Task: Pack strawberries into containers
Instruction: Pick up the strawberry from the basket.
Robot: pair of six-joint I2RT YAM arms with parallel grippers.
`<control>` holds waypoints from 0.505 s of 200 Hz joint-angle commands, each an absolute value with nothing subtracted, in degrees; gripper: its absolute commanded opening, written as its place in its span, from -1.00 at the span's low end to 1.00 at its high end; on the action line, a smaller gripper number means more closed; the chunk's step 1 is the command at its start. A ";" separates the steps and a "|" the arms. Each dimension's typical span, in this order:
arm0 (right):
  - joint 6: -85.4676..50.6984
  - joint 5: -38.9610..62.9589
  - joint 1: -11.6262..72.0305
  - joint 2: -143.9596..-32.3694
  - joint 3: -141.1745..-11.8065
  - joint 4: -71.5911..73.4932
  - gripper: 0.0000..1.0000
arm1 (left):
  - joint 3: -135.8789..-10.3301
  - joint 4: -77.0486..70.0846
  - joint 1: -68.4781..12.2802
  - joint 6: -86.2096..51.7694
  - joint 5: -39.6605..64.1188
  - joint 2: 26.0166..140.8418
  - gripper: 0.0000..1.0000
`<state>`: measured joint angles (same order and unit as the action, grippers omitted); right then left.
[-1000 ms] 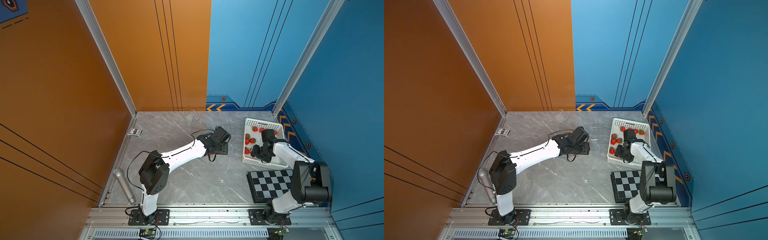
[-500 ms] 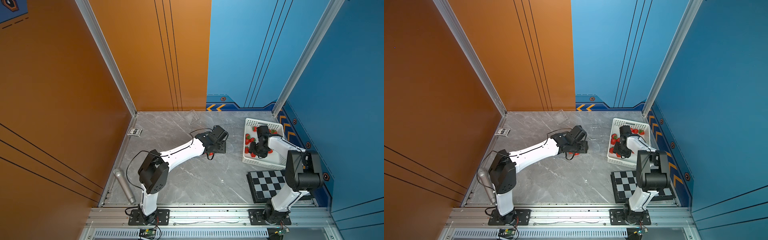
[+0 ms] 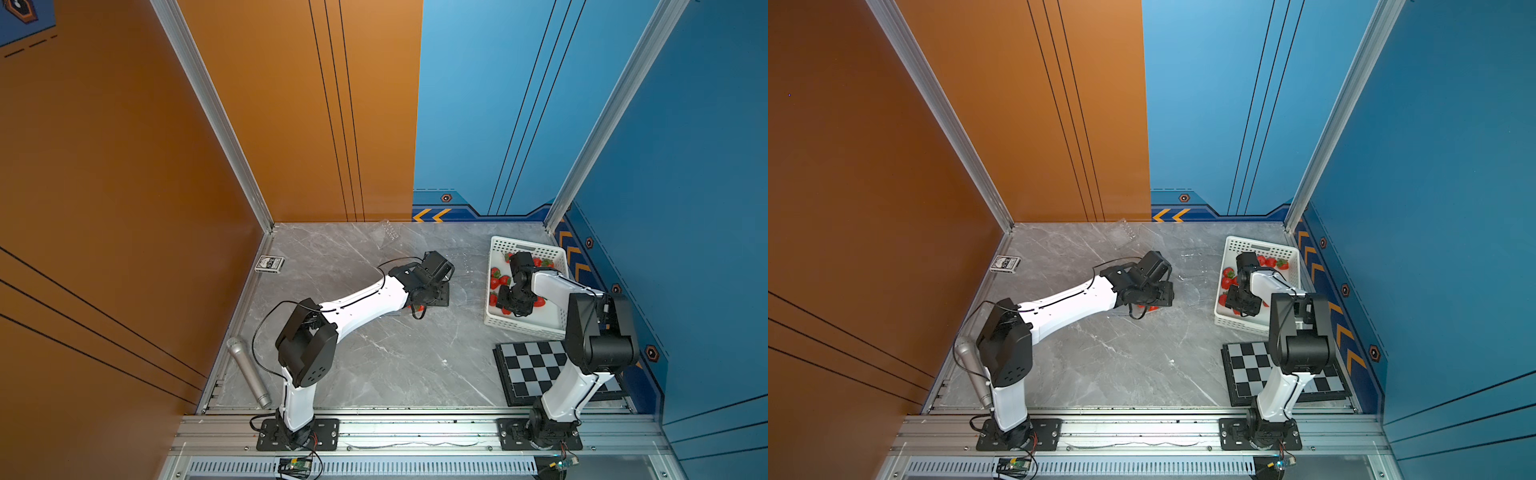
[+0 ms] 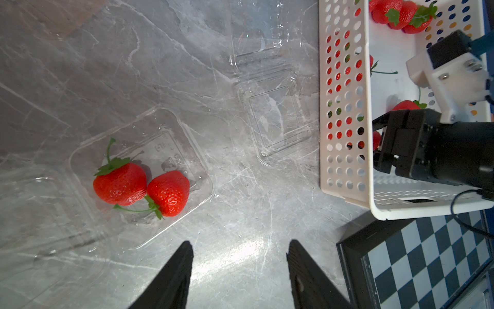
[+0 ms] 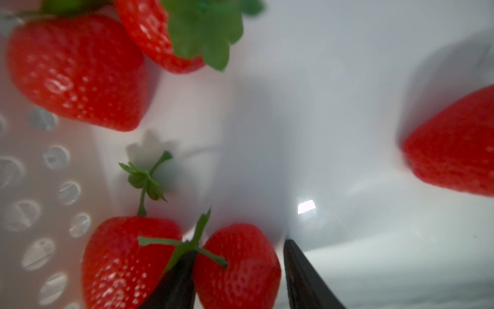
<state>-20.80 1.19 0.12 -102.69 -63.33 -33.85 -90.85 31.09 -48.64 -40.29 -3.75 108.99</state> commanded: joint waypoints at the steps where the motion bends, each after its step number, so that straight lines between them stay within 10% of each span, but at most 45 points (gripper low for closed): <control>1: -20.52 0.09 0.62 -103.82 -64.20 -33.75 -0.03 | -89.93 31.82 -48.06 -39.73 -2.75 108.37 0.19; 101: -19.96 0.72 0.00 -103.45 -64.21 -33.57 -0.54 | -88.73 31.82 -47.63 -39.81 -3.33 106.91 0.18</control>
<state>-20.75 1.19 0.10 -102.89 -63.55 -33.82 -90.00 31.09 -48.60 -40.29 -3.75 108.99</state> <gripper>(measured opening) 0.429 0.591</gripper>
